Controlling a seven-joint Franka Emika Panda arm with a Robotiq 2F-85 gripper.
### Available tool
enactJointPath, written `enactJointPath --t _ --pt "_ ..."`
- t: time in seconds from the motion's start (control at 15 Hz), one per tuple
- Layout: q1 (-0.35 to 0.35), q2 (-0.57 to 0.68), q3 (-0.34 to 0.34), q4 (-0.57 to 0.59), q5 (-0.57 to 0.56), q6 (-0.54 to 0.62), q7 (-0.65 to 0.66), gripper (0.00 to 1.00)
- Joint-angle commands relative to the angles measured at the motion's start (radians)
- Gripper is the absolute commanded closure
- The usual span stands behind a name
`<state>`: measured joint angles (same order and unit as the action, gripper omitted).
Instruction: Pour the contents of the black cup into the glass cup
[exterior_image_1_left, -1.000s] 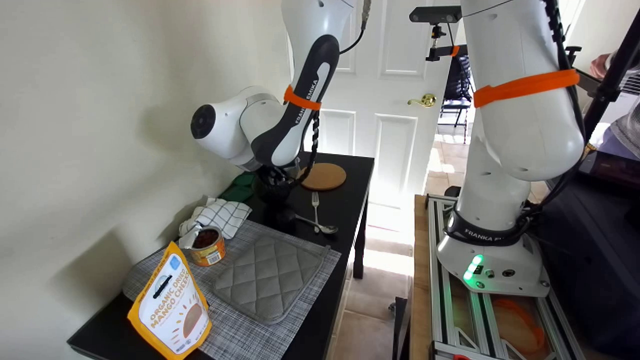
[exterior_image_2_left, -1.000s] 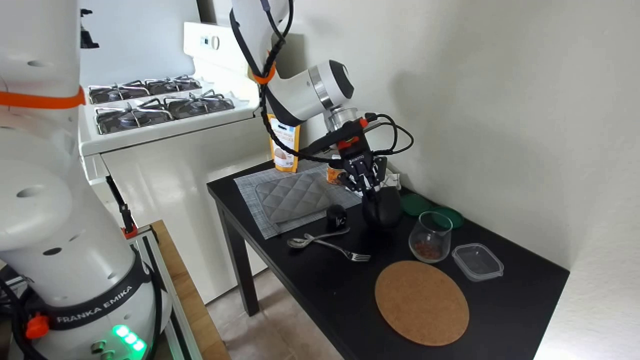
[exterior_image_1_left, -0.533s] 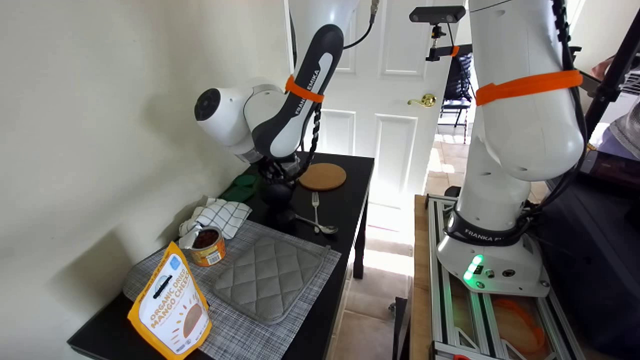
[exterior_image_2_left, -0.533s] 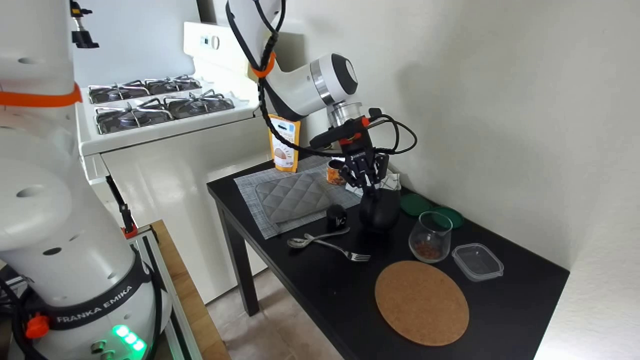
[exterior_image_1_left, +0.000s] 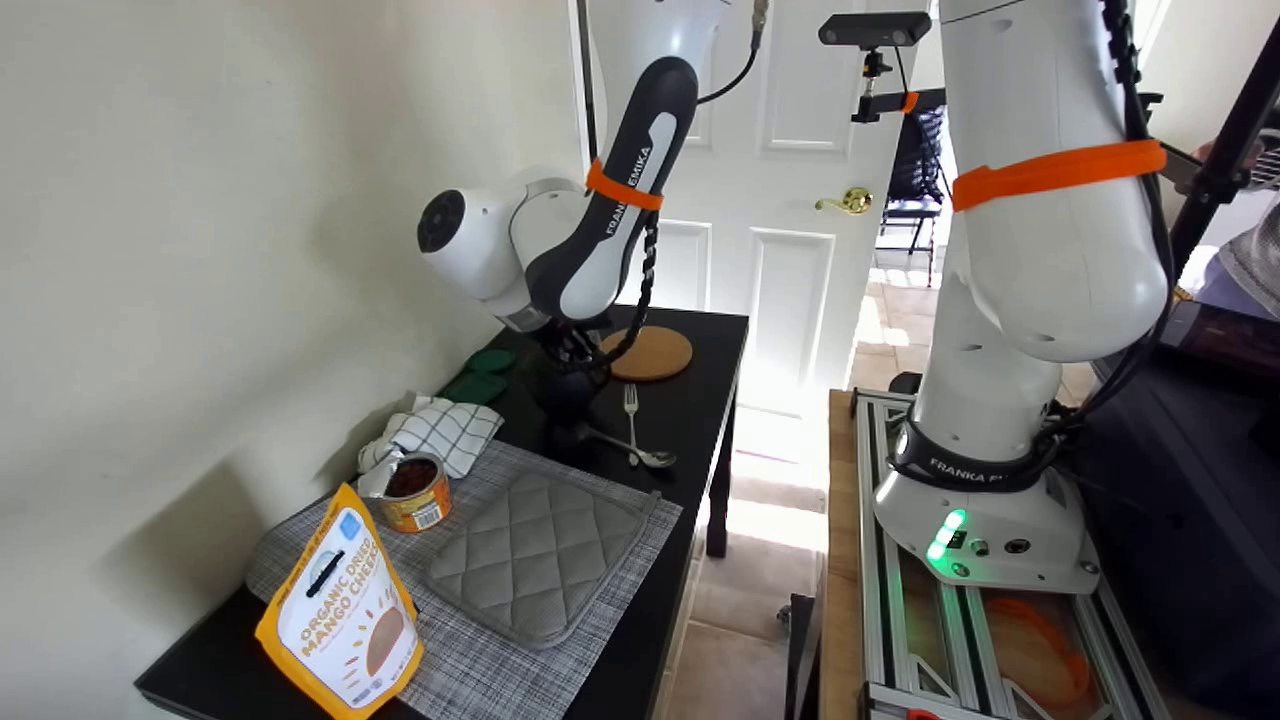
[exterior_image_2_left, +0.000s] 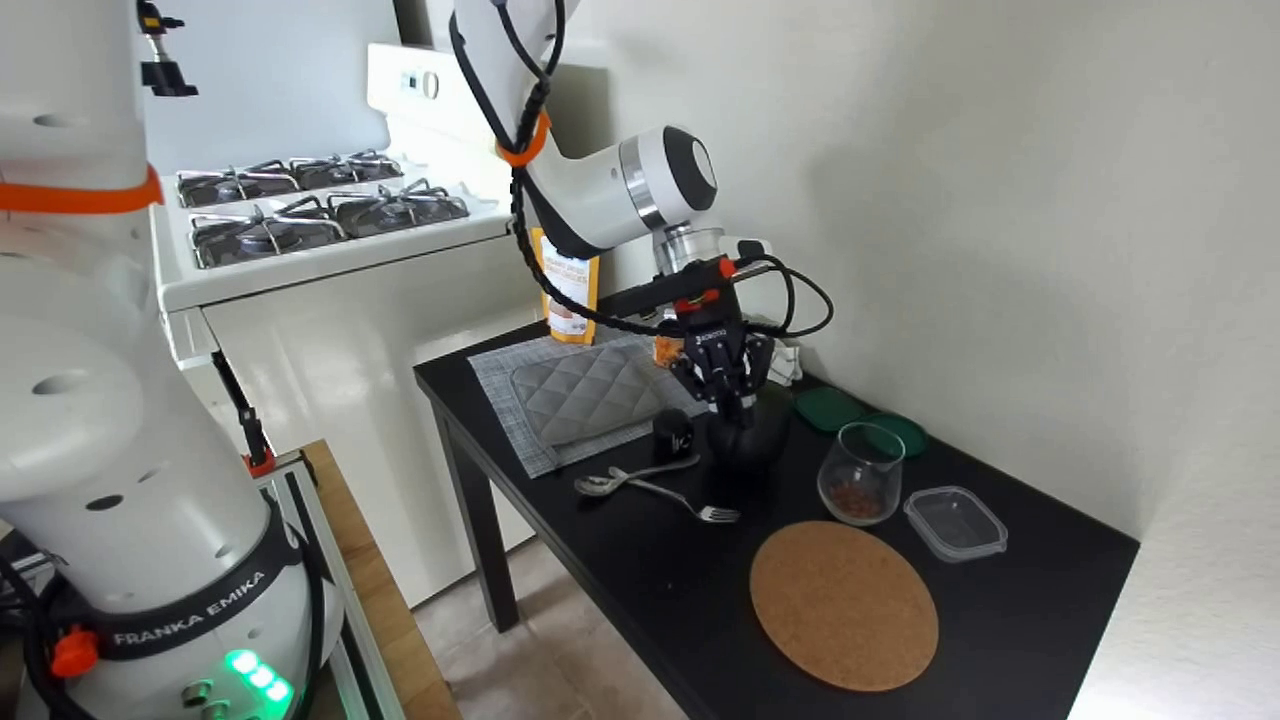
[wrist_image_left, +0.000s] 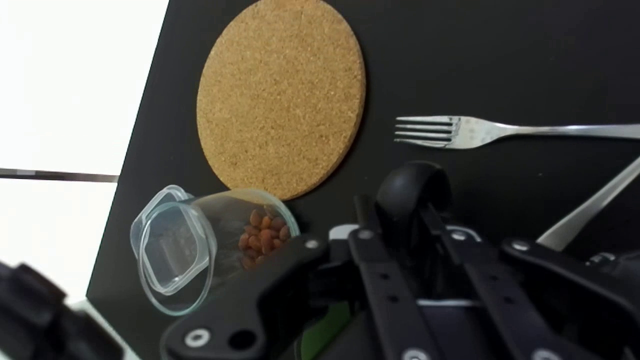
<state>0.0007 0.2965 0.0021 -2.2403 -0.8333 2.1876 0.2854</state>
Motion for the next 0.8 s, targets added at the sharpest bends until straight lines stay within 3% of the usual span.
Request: enactJointPath --t 0.0,0.13,0.2,0.27,0.4,0.73 --pt "0.002 -0.009 -0.016 -0.042 0.040 0.001 -0.019 0.94" --pt "0.006 -0.008 -0.024 -0.048 0.036 -0.007 -0.003 0.94" --pt "0.006 -0.007 -0.028 -0.046 0.036 -0.011 0.001 0.85" --pt "0.005 -0.008 -0.030 -0.046 0.041 -0.010 0.002 0.54" --pt "0.006 -0.014 -0.035 -0.045 0.046 -0.015 0.004 0.50" --pt "0.009 -0.025 -0.040 -0.050 0.055 -0.033 0.001 0.12"
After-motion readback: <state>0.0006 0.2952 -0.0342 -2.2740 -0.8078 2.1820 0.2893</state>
